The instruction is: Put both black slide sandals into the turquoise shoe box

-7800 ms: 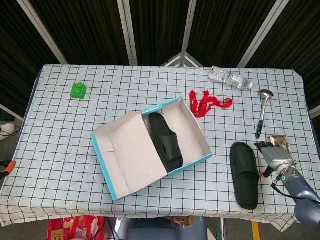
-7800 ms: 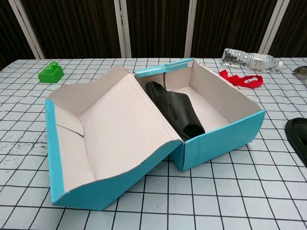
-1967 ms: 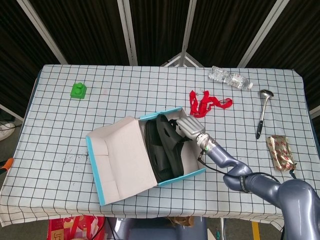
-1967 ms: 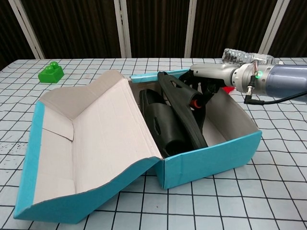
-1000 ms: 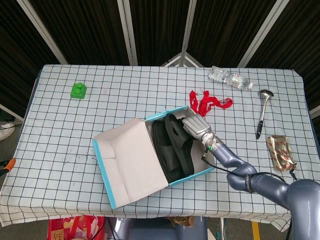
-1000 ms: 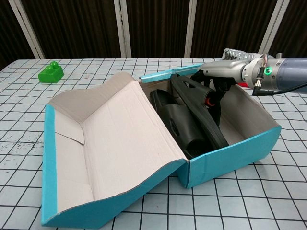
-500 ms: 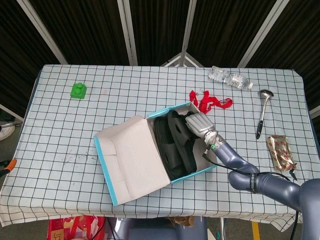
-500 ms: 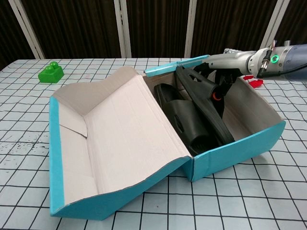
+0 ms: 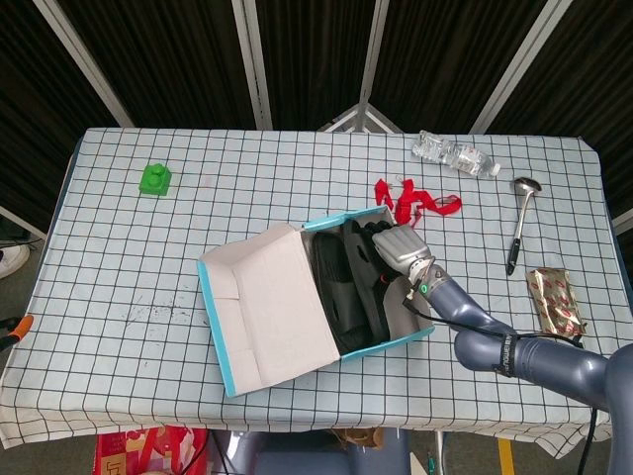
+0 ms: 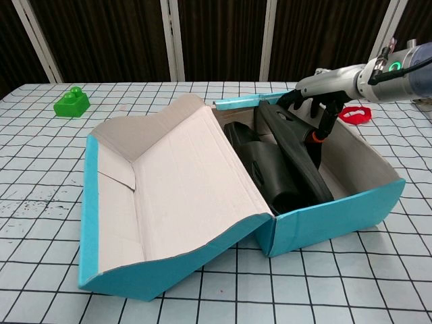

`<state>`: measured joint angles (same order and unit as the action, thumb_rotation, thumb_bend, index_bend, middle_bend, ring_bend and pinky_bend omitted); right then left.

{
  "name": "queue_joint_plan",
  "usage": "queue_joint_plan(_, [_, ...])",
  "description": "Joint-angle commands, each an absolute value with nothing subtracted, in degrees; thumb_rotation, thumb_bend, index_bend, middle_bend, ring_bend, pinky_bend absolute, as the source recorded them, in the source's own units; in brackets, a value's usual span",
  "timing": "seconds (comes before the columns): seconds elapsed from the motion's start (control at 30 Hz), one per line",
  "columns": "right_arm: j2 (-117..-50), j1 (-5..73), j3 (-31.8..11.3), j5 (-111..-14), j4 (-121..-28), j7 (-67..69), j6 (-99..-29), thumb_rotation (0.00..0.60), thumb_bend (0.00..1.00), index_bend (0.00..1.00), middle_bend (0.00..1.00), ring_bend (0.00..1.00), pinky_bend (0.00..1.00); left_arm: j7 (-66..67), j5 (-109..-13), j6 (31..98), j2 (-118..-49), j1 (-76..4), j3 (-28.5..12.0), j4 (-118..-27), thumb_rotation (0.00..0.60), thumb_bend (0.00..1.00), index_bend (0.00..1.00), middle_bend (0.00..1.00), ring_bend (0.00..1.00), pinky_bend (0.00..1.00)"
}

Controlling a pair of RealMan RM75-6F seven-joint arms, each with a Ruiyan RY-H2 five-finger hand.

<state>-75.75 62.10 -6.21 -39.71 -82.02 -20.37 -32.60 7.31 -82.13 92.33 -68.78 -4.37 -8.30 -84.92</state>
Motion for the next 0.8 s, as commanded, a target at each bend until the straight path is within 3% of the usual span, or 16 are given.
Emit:
queue_joint_plan(0.03, [-73.08, 63.82, -4.88, -36.87, -85.28, -22.77, -34.29, 0.6, 0.39, 0.14, 0.11, 0.1, 0.21, 7.16, -82.15, 92.32, -68.7, -4.35, -8.28, -84.91, 0.6, 0.27, 0.07, 0.0, 0.0, 0.01])
queue_joint_plan(0.2, [-68.62, 65.61, -3.03, -31.72, -91.0, -26.66, -38.36, 0.6, 0.39, 0.14, 0.11, 0.11, 0.21, 6.45, -82.37, 92.21, -68.43, -4.32, -8.14, -85.05, 0.6, 0.27, 0.07, 0.0, 0.0, 0.01])
queue_joint_plan(0.43, [-61.73, 69.57, 0.49, -21.35, -98.48, -31.18, -38.92, 0.6, 0.39, 0.14, 0.11, 0.14, 0.21, 5.54, -83.59, 92.9, -67.76, -3.91, -7.53, -85.76, 0.6, 0.27, 0.07, 0.0, 0.0, 0.01])
queue_joint_plan(0.6, [-55.97, 74.99, 5.1, -10.26, -103.08, -33.39, -33.56, 0.6, 0.39, 0.09, 0.1, 0.13, 0.15, 4.99, -84.23, 93.28, -67.37, -3.65, -7.21, -86.3, 0.6, 0.27, 0.07, 0.0, 0.0, 0.01])
queue_joint_plan(0.8, [-54.27, 79.95, 10.37, -4.01, -103.75, -33.64, -28.33, 0.6, 0.39, 0.03, 0.07, 0.09, 0.1, 4.78, -84.64, 93.7, -66.99, -3.37, -7.01, -86.62, 0.6, 0.27, 0.07, 0.0, 0.0, 0.01])
